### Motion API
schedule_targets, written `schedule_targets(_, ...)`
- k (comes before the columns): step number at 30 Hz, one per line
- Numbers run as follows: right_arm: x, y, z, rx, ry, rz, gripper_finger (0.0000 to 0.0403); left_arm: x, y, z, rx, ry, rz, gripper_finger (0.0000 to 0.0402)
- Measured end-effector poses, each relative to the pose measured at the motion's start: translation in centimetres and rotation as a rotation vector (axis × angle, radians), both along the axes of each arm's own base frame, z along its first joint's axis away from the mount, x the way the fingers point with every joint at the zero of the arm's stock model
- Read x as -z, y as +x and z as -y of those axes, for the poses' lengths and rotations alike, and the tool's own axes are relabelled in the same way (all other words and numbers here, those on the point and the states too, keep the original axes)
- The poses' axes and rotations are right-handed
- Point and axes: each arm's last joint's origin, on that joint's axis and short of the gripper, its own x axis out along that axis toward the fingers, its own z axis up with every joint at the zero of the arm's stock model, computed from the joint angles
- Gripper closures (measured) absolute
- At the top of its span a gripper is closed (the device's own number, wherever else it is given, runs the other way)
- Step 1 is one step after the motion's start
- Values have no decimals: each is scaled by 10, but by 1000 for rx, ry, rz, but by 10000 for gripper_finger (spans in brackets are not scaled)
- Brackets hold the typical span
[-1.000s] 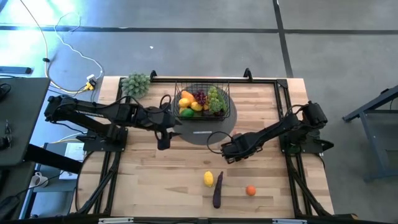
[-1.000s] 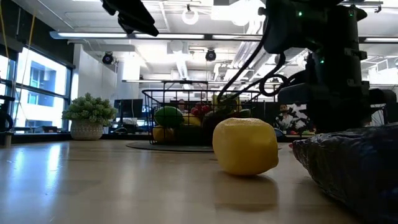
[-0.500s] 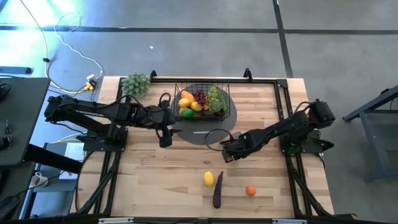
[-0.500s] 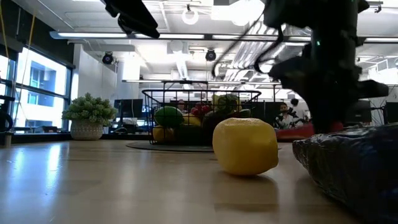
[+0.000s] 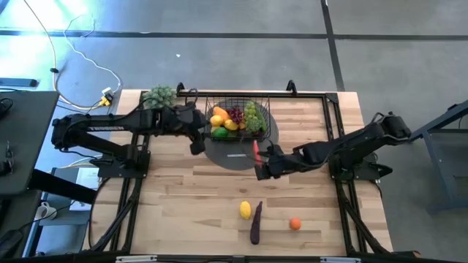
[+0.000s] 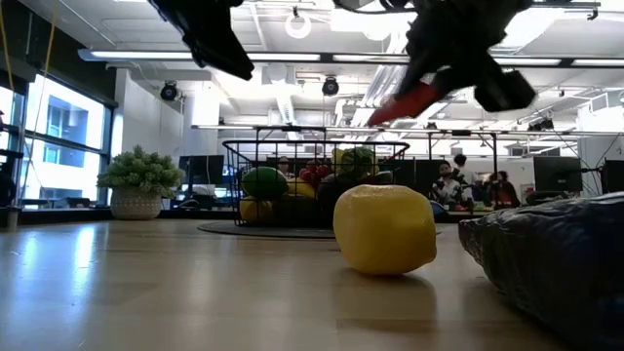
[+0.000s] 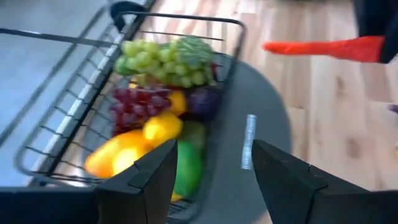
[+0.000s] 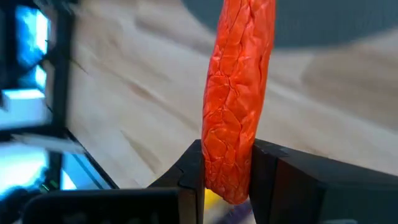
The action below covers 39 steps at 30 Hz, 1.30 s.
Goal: Build produce basket
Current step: Put the orange carrot into the black wire basket
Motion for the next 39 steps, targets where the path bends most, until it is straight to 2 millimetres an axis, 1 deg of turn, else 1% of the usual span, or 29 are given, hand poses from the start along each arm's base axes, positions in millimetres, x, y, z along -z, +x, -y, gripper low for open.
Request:
schedule_targets(5,-15,-2,18,99,-88,84,350,-2,-4,-17,-26,51,-1,204)
schedule_targets(9,-22,-2,42,172,-172,115,350,-4,-7,-29,-40,102,4,204)
schedule_targets(14,-26,3,80,222,-264,135,351,-5,-12,-42,-55,142,-10,204)
schedule_targets(18,-25,0,110,241,-295,111,352,-5,-16,-51,-71,133,-9,204)
schedule_targets(23,-24,-4,136,248,-314,80,352,-5,-20,-59,-80,109,3,204)
schedule_targets(27,-22,-7,149,244,-325,58,352,-5,-23,-64,-98,106,5,204)
schedule_targets(30,-16,-5,154,224,-311,36,352,-5,-25,-67,-100,117,-2,204)
schedule_targets(33,-7,-1,155,203,-286,8,352,-6,-26,-69,-102,126,-5,204)
schedule_targets(39,5,5,153,191,-256,-24,347,-8,-25,-70,-88,124,27,204)
